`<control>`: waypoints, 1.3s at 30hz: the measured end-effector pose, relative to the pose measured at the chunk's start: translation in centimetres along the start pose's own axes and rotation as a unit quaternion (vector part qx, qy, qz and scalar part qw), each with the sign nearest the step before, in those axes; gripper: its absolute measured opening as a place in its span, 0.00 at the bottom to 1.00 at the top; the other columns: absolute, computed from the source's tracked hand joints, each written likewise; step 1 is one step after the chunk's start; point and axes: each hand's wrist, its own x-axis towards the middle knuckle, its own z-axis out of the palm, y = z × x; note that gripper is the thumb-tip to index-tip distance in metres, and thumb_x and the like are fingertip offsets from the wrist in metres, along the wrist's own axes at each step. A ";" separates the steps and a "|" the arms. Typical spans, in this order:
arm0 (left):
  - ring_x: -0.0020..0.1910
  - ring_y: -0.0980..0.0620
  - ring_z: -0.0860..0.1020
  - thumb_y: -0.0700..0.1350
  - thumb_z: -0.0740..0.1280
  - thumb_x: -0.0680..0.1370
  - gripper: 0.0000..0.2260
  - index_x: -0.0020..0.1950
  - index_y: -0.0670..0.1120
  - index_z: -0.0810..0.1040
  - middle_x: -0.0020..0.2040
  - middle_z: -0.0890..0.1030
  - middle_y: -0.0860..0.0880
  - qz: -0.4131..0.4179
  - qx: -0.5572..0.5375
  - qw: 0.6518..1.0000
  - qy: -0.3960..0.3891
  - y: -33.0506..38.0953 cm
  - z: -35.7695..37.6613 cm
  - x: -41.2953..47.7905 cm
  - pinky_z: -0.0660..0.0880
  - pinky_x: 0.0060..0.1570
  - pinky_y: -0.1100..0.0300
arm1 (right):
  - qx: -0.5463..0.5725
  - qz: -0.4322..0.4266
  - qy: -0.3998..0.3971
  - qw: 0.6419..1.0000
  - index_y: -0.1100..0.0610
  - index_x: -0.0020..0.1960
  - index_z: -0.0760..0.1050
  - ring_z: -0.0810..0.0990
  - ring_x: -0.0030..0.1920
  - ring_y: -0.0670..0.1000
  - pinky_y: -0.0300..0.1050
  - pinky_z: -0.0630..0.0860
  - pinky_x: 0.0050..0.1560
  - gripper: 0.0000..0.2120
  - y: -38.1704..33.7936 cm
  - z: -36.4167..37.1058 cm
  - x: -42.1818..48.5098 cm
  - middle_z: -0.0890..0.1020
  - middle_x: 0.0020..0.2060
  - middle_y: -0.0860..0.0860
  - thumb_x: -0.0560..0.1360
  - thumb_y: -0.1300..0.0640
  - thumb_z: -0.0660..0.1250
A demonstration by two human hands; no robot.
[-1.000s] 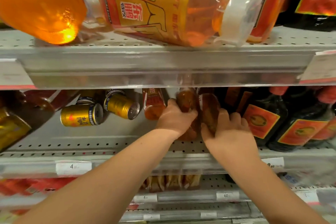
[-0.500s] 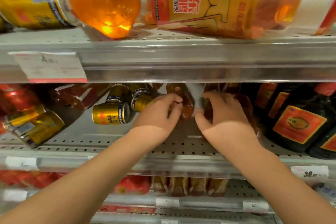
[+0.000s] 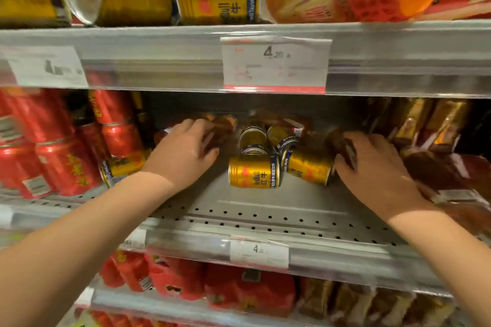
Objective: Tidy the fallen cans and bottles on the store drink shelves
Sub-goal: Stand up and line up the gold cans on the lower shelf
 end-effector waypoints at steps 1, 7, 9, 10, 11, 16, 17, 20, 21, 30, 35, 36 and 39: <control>0.64 0.44 0.75 0.53 0.68 0.80 0.23 0.73 0.50 0.70 0.64 0.76 0.46 0.003 0.046 0.999 0.001 -0.7 0.0 0.2 0.74 0.63 0.50 | -0.006 0.005 0.003 1.000 0.51 0.70 0.67 0.73 0.59 0.65 0.57 0.71 0.60 0.22 0.0 0.2 0.3 0.73 0.60 0.61 0.78 0.48 0.63; 0.68 0.40 0.73 0.64 0.64 0.79 0.31 0.77 0.49 0.65 0.70 0.73 0.43 -0.039 0.154 0.981 -0.111 -3.0 0.9 3.2 0.73 0.64 0.47 | -0.054 0.047 -0.041 0.997 0.49 0.74 0.61 0.71 0.63 0.69 0.62 0.72 0.63 0.30 0.8 0.6 1.6 0.70 0.66 0.64 0.76 0.46 0.67; 0.67 0.40 0.74 0.67 0.62 0.79 0.32 0.76 0.49 0.66 0.68 0.74 0.43 -0.052 0.138 0.981 -0.126 -3.3 1.4 4.6 0.73 0.65 0.47 | -0.066 0.066 -0.070 0.993 0.50 0.75 0.60 0.71 0.64 0.69 0.59 0.72 0.63 0.32 1.0 0.7 1.6 0.70 0.66 0.64 0.76 0.44 0.67; 0.65 0.40 0.74 0.67 0.62 0.79 0.32 0.75 0.48 0.67 0.66 0.76 0.42 -0.051 0.139 0.981 -0.123 -3.3 1.7 5.3 0.73 0.65 0.47 | -0.070 0.073 -0.077 0.992 0.50 0.75 0.60 0.72 0.63 0.68 0.57 0.72 0.61 0.32 1.0 0.8 1.7 0.70 0.67 0.64 0.76 0.44 0.67; 0.64 0.40 0.75 0.68 0.61 0.78 0.32 0.74 0.48 0.68 0.64 0.77 0.42 -0.050 0.148 0.981 -0.118 -3.3 1.9 5.8 0.74 0.64 0.46 | -0.073 0.074 -0.080 0.991 0.51 0.76 0.60 0.72 0.63 0.67 0.54 0.72 0.59 0.32 1.1 0.9 1.8 0.71 0.67 0.63 0.77 0.44 0.66; 0.60 0.40 0.77 0.72 0.59 0.77 0.35 0.73 0.47 0.69 0.62 0.78 0.42 -0.065 0.217 0.966 -0.126 -2.0 2.9 7.3 0.75 0.59 0.48 | -0.039 0.076 -0.123 0.989 0.49 0.75 0.61 0.76 0.61 0.60 0.49 0.73 0.53 0.32 1.5 0.4 2.9 0.74 0.66 0.56 0.76 0.43 0.69; 0.60 0.41 0.78 0.71 0.60 0.78 0.35 0.74 0.46 0.68 0.62 0.78 0.42 -0.061 0.221 0.964 -0.134 -1.7 3.1 7.4 0.76 0.59 0.49 | -0.026 0.078 -0.127 0.989 0.48 0.74 0.61 0.77 0.60 0.59 0.48 0.74 0.53 0.32 1.6 0.2 2.9 0.75 0.64 0.56 0.76 0.43 0.69; 0.60 0.41 0.78 0.64 0.64 0.80 0.31 0.75 0.46 0.66 0.62 0.79 0.43 -0.051 0.189 0.968 -0.155 -1.5 3.3 7.8 0.76 0.61 0.49 | 0.010 0.073 -0.111 0.991 0.48 0.75 0.62 0.77 0.61 0.59 0.51 0.75 0.57 0.29 2.1 -0.1 2.5 0.76 0.65 0.56 0.77 0.45 0.68; 0.61 0.41 0.78 0.63 0.65 0.80 0.30 0.75 0.46 0.66 0.63 0.79 0.43 -0.060 0.163 0.972 -0.160 -1.6 3.2 7.9 0.75 0.62 0.49 | 0.018 0.074 -0.098 0.992 0.48 0.75 0.62 0.76 0.62 0.60 0.52 0.75 0.60 0.29 2.2 0.0 2.2 0.75 0.66 0.56 0.78 0.46 0.67; 0.61 0.41 0.78 0.58 0.63 0.82 0.25 0.77 0.49 0.69 0.66 0.80 0.42 -0.106 -0.104 0.989 0.013 0.3 2.2 6.5 0.75 0.60 0.51 | 0.065 0.069 -0.007 0.995 0.42 0.75 0.60 0.78 0.58 0.60 0.56 0.76 0.60 0.28 3.2 -0.7 -0.8 0.78 0.61 0.56 0.78 0.42 0.64; 0.61 0.47 0.78 0.61 0.64 0.81 0.21 0.72 0.57 0.74 0.63 0.81 0.51 -0.018 -0.180 0.982 0.056 4.7 0.2 4.2 0.74 0.60 0.50 | 0.080 0.055 0.005 0.995 0.39 0.74 0.60 0.77 0.59 0.59 0.52 0.76 0.59 0.26 2.5 -1.1 -2.7 0.76 0.62 0.54 0.78 0.42 0.65; 0.59 0.50 0.79 0.62 0.64 0.80 0.21 0.71 0.58 0.74 0.61 0.81 0.54 -0.003 -0.208 0.977 0.046 6.0 0.1 3.8 0.75 0.60 0.51 | 0.074 0.060 0.000 0.995 0.38 0.74 0.59 0.76 0.59 0.59 0.52 0.76 0.59 0.27 2.5 -1.1 -3.0 0.75 0.63 0.54 0.78 0.42 0.64; 0.59 0.53 0.78 0.65 0.63 0.79 0.23 0.72 0.58 0.74 0.61 0.80 0.56 0.028 -0.237 0.971 0.023 10.1 0.9 3.3 0.74 0.60 0.55 | 0.046 0.082 -0.010 0.996 0.37 0.74 0.56 0.77 0.59 0.60 0.52 0.76 0.58 0.28 2.7 -1.2 -3.7 0.75 0.63 0.55 0.78 0.41 0.64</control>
